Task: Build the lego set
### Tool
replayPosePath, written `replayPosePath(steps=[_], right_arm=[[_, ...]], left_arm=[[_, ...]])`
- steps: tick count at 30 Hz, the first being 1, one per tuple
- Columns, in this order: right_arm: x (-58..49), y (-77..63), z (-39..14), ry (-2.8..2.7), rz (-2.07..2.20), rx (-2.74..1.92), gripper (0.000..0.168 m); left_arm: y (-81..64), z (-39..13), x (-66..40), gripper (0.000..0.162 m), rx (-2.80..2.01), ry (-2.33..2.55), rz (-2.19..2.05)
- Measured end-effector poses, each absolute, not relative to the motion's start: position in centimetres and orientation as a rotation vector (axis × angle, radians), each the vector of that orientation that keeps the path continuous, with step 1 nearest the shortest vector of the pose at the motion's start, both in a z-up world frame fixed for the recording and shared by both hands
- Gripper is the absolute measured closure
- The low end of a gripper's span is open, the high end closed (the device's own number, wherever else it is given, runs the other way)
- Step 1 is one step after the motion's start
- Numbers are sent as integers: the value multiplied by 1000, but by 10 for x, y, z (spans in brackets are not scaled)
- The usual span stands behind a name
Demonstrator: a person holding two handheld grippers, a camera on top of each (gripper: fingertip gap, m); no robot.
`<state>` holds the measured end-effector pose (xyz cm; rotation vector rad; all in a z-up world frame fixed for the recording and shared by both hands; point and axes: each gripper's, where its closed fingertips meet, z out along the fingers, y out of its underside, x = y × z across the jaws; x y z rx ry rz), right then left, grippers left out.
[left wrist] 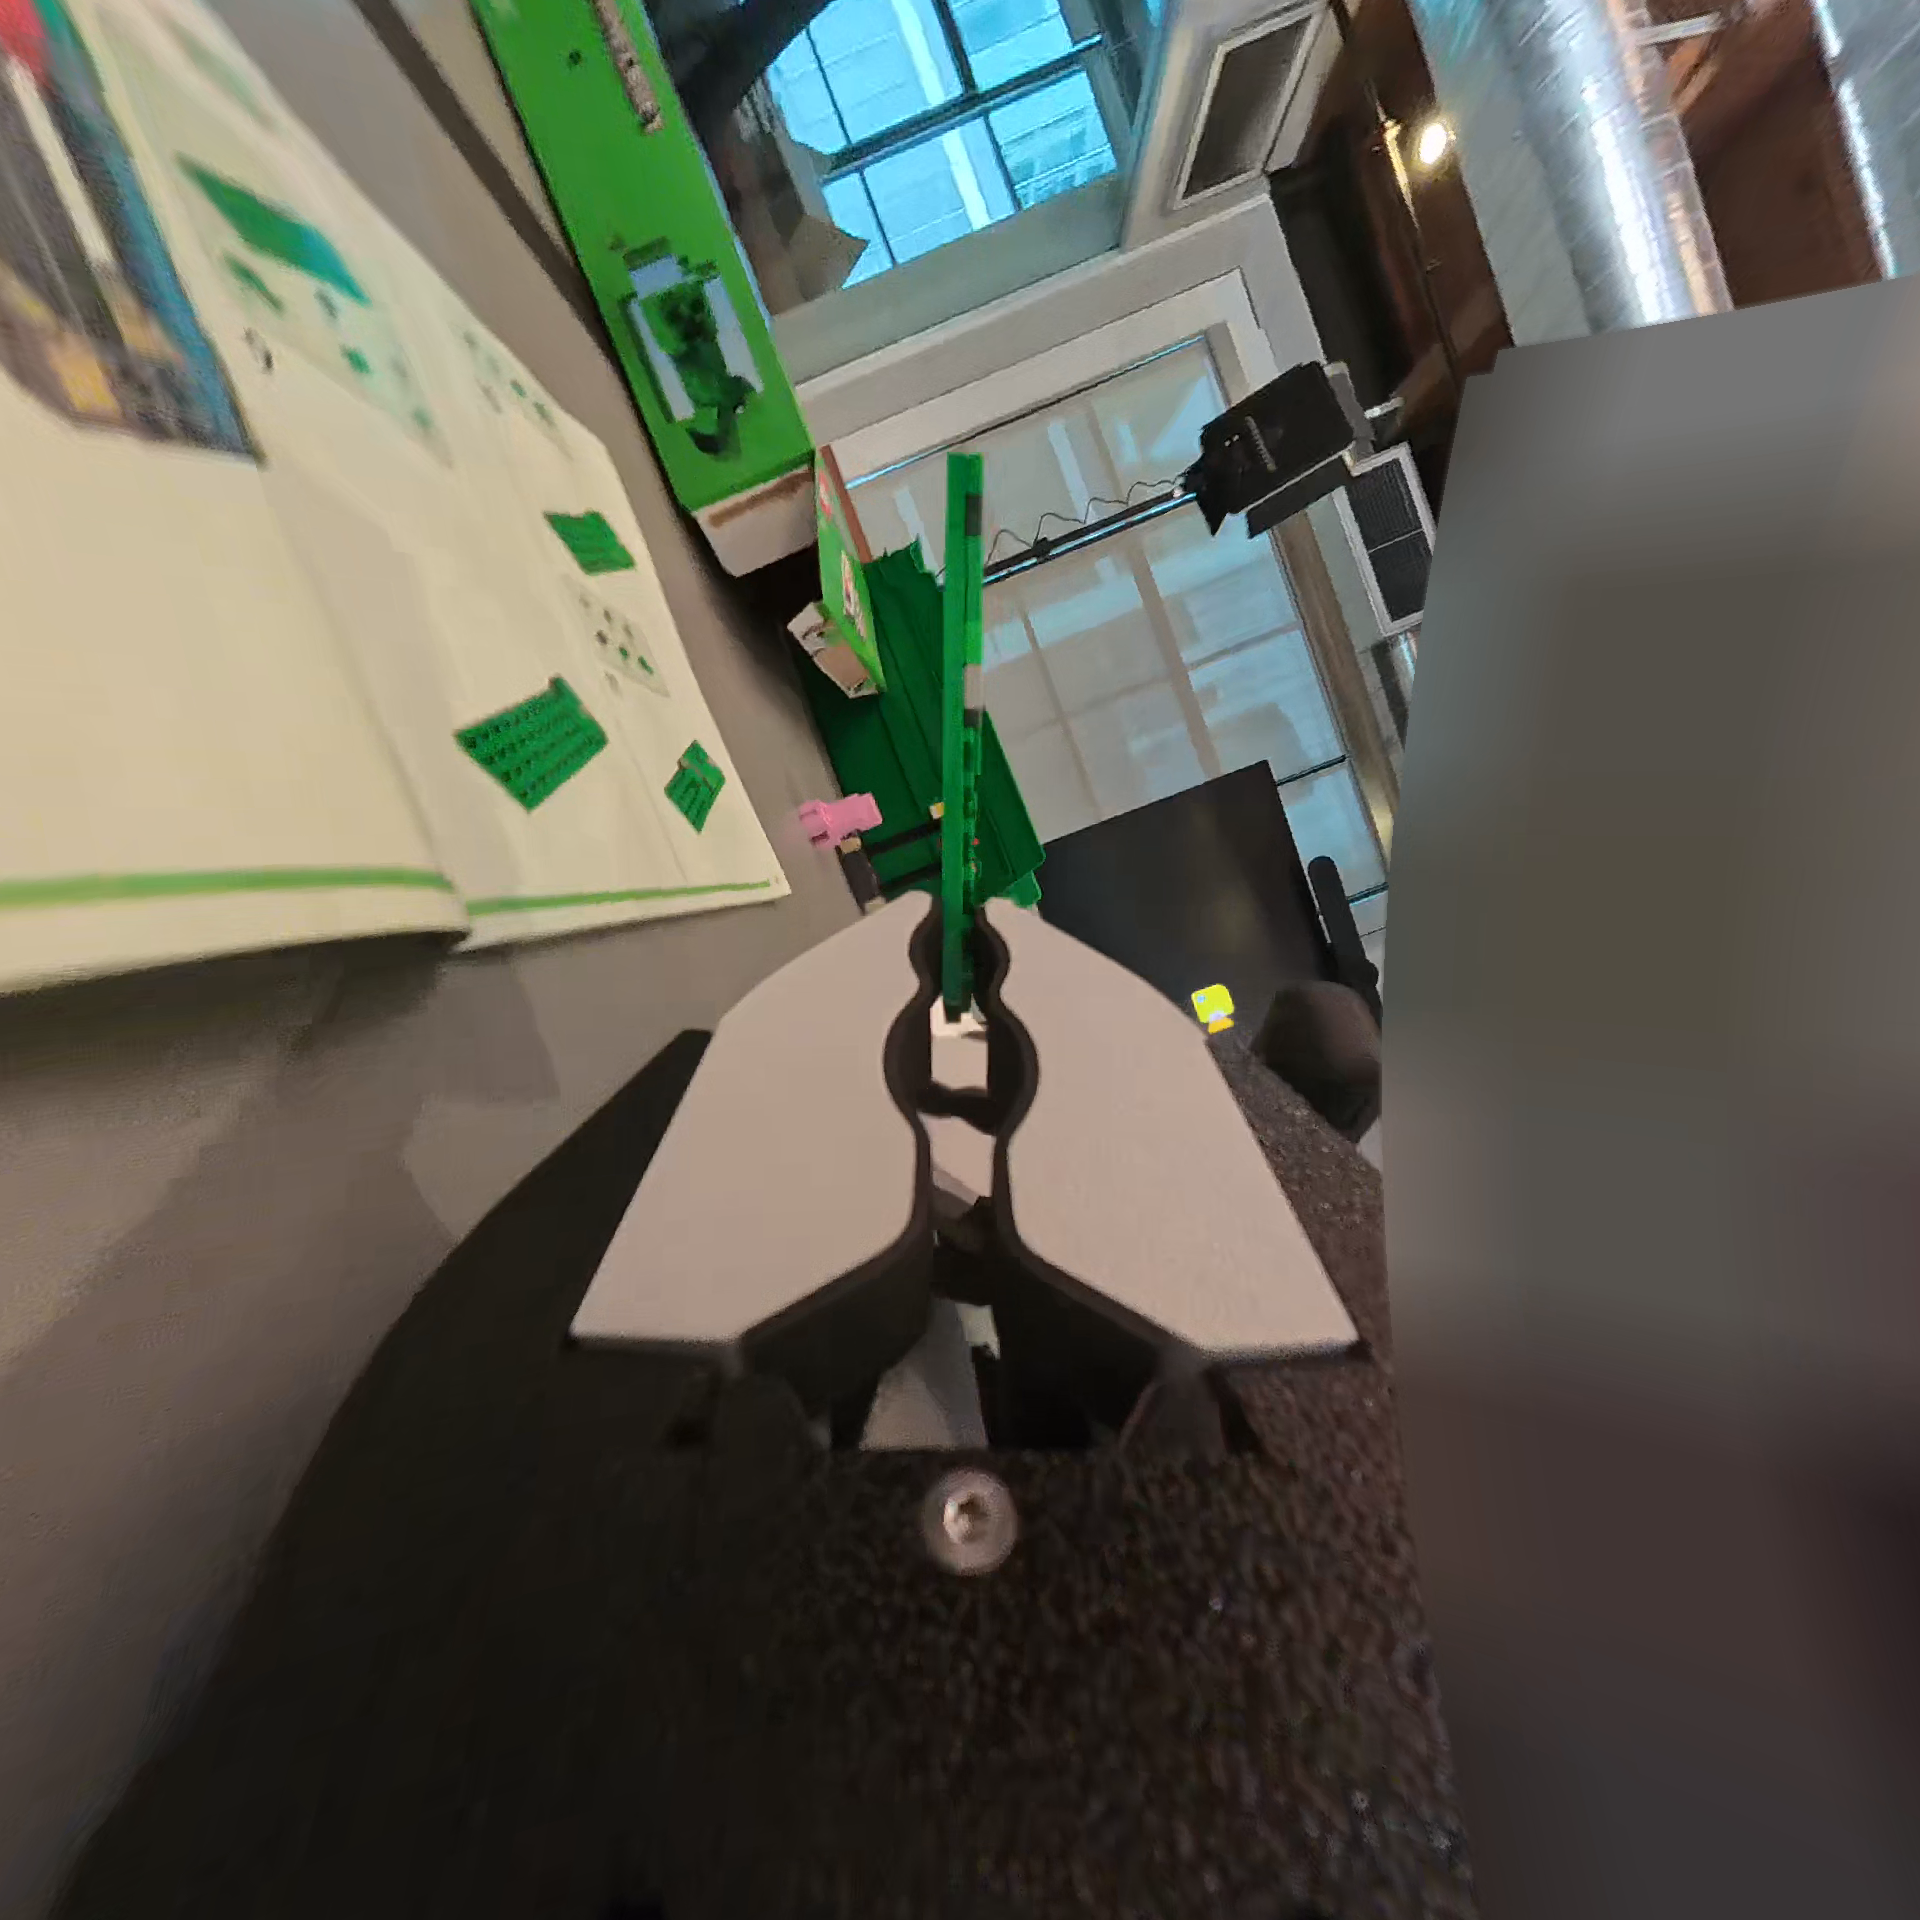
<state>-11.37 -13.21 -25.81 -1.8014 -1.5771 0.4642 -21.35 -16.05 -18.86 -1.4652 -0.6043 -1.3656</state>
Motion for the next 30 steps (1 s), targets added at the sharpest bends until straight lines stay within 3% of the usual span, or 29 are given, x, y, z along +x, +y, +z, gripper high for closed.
replayPosePath(steps=[9, 30], right_arm=[[-161, -148, -160, -1540, 665, -1375, 162], [-198, -152, -199, -1863, 540, -1339, 161]], left_arm=[[-169, -193, -178, 158, -1533, -547, -1527], [-168, -206, -174, 158, -1594, -615, -1600]])
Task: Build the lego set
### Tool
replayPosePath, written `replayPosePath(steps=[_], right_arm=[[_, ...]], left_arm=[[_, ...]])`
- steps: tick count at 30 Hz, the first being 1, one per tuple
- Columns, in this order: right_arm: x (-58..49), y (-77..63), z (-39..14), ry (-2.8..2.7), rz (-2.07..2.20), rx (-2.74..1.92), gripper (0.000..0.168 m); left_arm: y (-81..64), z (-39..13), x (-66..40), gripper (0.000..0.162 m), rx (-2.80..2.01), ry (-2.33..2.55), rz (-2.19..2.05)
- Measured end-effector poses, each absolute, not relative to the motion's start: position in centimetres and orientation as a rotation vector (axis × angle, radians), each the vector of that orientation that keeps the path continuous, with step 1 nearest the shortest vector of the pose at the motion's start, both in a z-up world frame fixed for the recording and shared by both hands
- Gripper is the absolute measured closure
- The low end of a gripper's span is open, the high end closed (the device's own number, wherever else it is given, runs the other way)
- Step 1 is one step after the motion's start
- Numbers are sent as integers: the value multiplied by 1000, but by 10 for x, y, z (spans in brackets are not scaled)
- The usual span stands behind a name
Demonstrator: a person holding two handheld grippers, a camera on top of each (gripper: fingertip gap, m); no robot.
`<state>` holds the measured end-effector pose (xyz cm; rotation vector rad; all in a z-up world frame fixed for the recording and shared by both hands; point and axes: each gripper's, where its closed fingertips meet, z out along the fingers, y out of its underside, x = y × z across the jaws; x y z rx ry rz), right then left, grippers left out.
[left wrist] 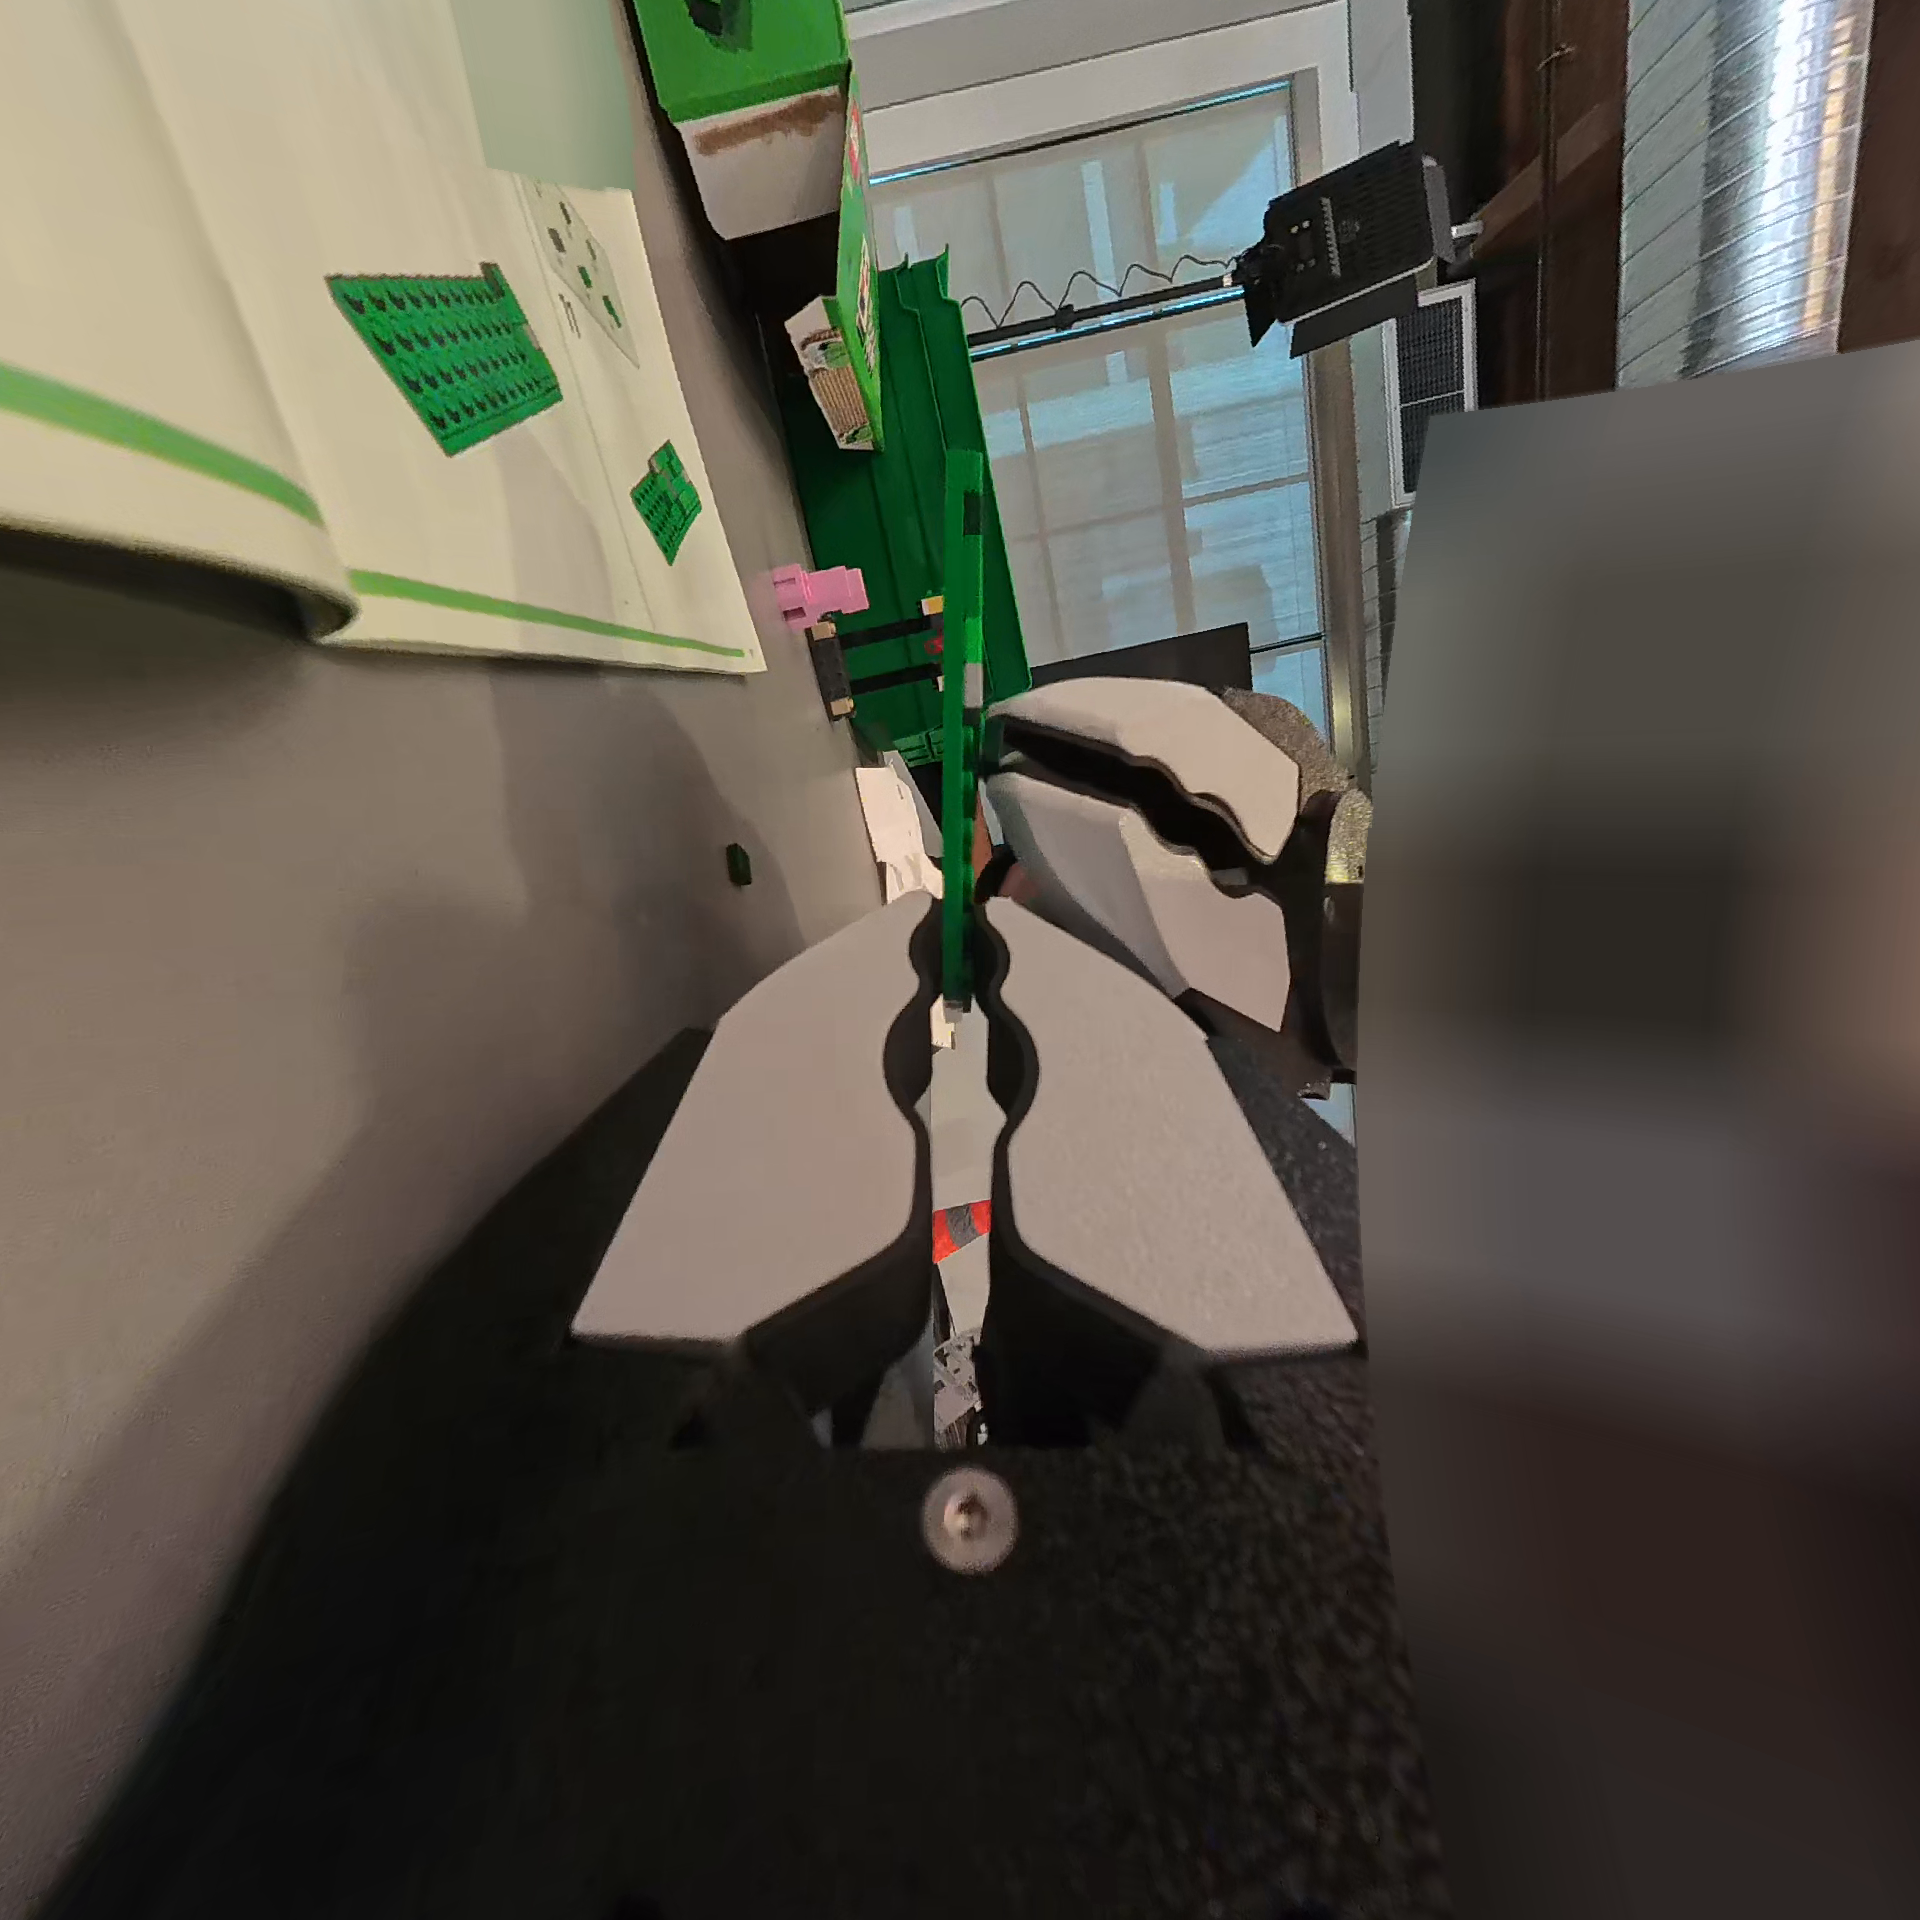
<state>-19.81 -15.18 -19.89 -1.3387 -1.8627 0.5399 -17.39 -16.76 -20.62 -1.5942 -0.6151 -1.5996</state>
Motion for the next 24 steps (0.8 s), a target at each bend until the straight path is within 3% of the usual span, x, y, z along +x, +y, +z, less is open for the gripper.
replayPosePath(steps=[24], right_arm=[[-196, -150, -201, -1900, 446, -1305, 157]], left_arm=[[-169, -207, -169, 158, -1621, -600, -1611]])
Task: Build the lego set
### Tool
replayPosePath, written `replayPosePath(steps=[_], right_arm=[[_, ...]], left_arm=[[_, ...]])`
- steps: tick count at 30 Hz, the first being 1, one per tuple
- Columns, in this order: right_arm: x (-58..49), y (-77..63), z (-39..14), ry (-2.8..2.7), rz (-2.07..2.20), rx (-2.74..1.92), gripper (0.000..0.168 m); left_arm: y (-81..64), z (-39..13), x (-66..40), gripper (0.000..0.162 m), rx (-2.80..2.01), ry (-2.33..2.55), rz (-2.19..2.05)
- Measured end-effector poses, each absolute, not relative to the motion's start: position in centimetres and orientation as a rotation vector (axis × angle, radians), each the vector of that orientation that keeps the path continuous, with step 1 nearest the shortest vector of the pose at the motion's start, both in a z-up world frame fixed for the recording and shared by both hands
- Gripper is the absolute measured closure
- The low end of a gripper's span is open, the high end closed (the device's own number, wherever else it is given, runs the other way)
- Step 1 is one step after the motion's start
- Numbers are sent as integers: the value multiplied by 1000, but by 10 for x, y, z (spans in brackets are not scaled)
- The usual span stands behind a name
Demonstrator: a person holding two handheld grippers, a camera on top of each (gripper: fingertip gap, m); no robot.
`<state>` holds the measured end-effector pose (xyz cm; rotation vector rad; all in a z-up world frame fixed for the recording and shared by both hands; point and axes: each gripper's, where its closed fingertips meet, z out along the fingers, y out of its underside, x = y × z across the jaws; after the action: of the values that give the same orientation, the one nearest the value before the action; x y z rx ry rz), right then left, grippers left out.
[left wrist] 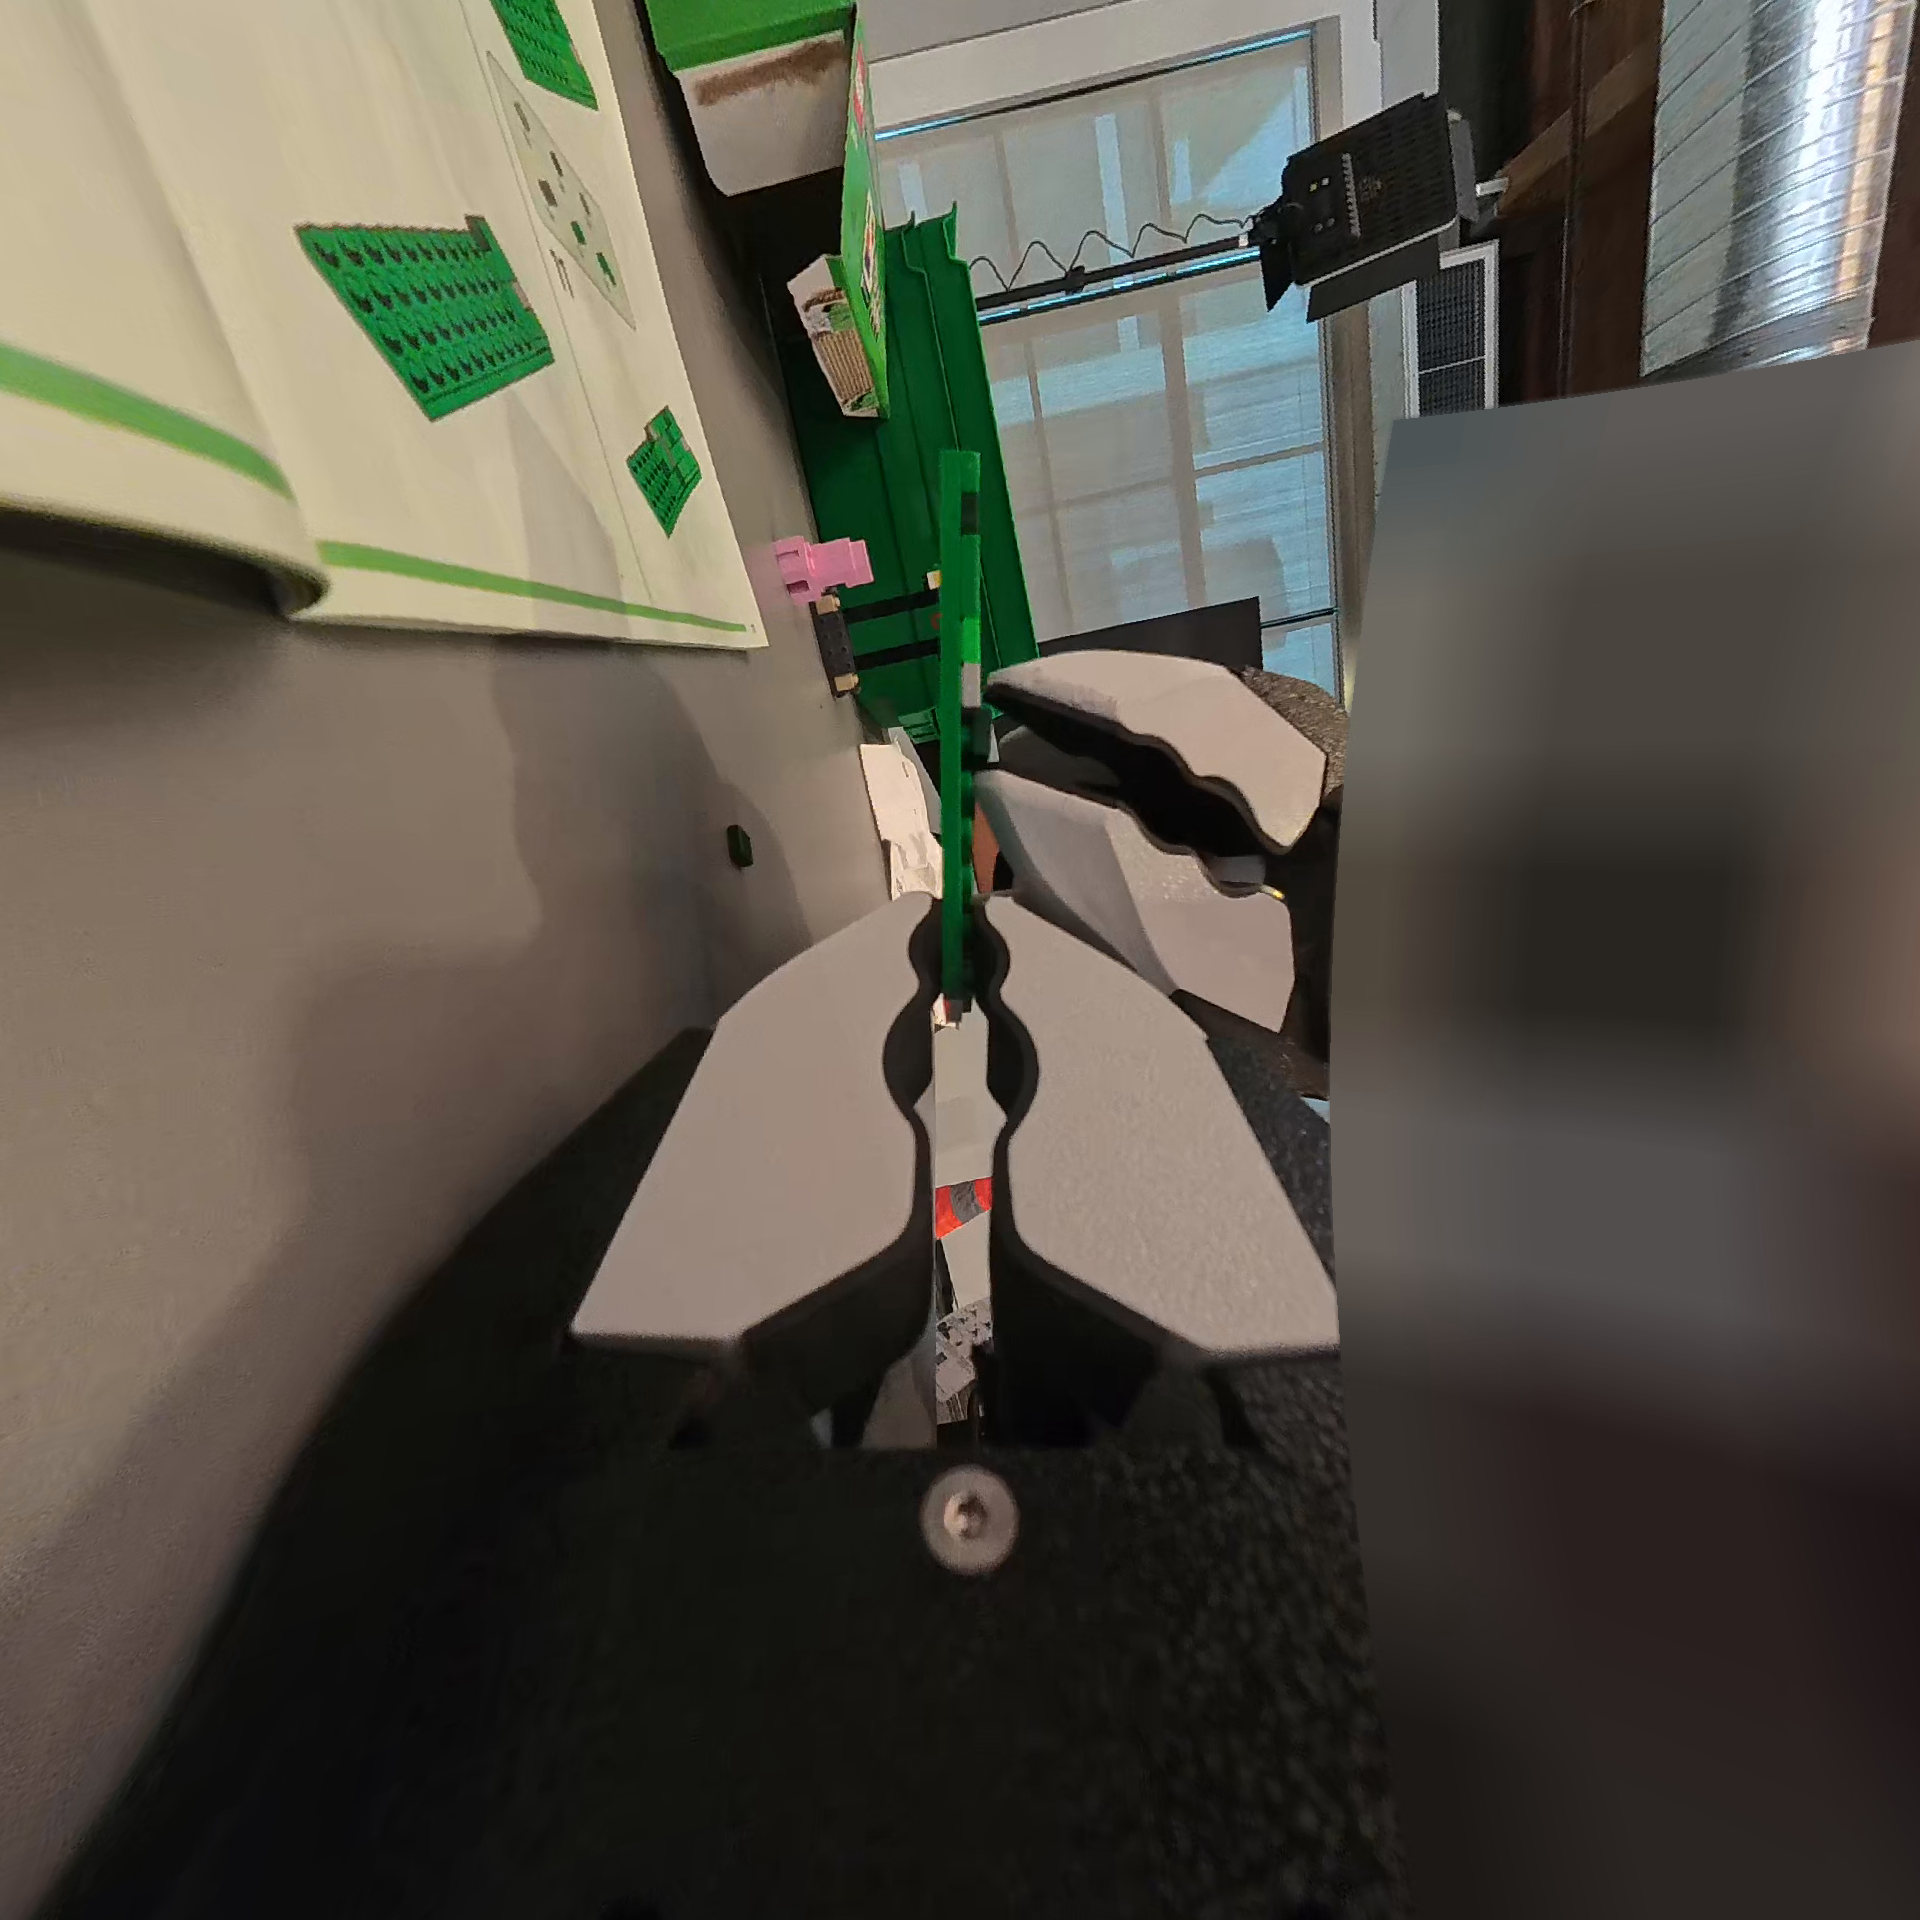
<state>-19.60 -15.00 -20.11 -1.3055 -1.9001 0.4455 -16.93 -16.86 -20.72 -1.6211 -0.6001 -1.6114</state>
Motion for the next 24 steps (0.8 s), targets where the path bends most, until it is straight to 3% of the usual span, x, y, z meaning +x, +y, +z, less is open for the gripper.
replayPosePath(steps=[8, 13, 19, 24], right_arm=[[-176, -140, -182, -1973, 487, -1283, 148], [-161, -144, -165, -2384, 940, -1456, 127], [-165, -151, -171, -2901, 1215, -1697, 136], [-155, -159, -181, -3219, 1189, -1748, 137]], left_arm=[[-171, -207, -163, 158, -1641, -568, -1650], [-174, -206, -154, 158, -1675, -519, -1697], [-183, -204, -136, 158, -1728, -401, -1830], [-192, -201, -124, 158, -1750, -311, -1928]])
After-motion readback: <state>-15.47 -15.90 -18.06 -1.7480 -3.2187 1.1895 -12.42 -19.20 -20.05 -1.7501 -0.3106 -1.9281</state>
